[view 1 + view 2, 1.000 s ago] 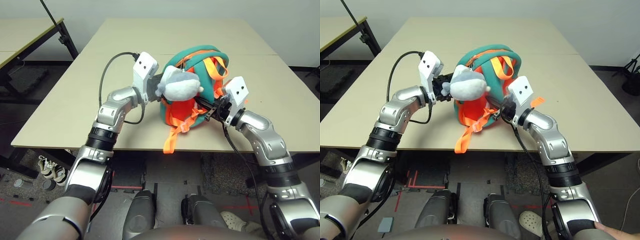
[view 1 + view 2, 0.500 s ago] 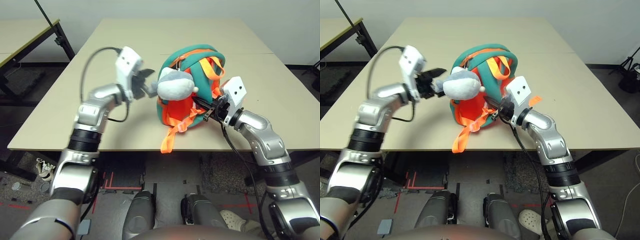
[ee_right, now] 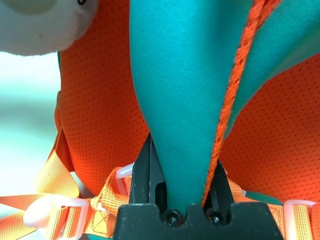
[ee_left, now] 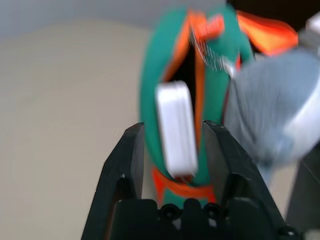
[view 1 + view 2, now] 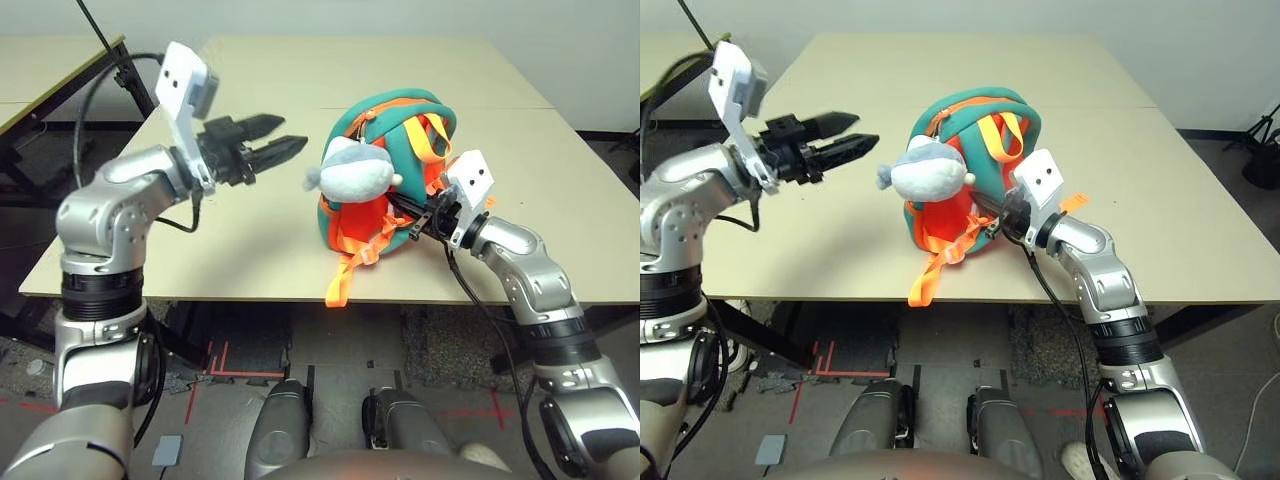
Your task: Put the pencil case into the backpack and zip it.
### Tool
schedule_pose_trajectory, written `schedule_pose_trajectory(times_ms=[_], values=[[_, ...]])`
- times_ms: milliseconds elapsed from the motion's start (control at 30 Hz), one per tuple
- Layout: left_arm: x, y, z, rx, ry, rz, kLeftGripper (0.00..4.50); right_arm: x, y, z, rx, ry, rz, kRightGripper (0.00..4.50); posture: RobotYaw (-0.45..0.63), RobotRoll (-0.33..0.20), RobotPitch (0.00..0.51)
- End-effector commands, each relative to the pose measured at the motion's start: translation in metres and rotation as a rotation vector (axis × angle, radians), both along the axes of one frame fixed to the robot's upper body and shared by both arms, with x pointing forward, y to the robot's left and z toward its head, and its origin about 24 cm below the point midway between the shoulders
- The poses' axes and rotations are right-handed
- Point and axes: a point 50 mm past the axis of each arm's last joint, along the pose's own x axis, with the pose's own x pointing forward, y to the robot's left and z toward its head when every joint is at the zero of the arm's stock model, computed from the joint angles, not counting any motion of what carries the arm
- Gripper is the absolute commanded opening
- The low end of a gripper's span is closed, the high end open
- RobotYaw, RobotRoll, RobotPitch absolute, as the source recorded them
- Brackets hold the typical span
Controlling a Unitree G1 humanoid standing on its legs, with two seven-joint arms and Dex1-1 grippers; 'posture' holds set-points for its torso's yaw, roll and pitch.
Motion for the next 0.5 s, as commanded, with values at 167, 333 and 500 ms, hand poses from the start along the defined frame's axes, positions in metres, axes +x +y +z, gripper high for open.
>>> schedule_pose_trajectory(times_ms=[167, 333, 500], values=[[0.02, -0.003, -0.017, 0.002, -0.016, 0.041, 2.51, -0.005, -0.001, -0.006, -0.017, 0.023, -0.003, 0.11, 0.13, 0.0, 0.07], [0.034, -0.019, -0.027, -0.059, -0.008, 0.007, 2.51, -0.008, -0.002, -0.006, -0.014, 0.02, -0.016, 0.11, 0.11, 0.0, 0.061], [0.046, -0.039, -0.037, -0.08, 0.001, -0.028, 2.51, -0.009, -0.003, -0.005, -0.014, 0.017, -0.024, 0.11, 0.09, 0.0, 0.057]])
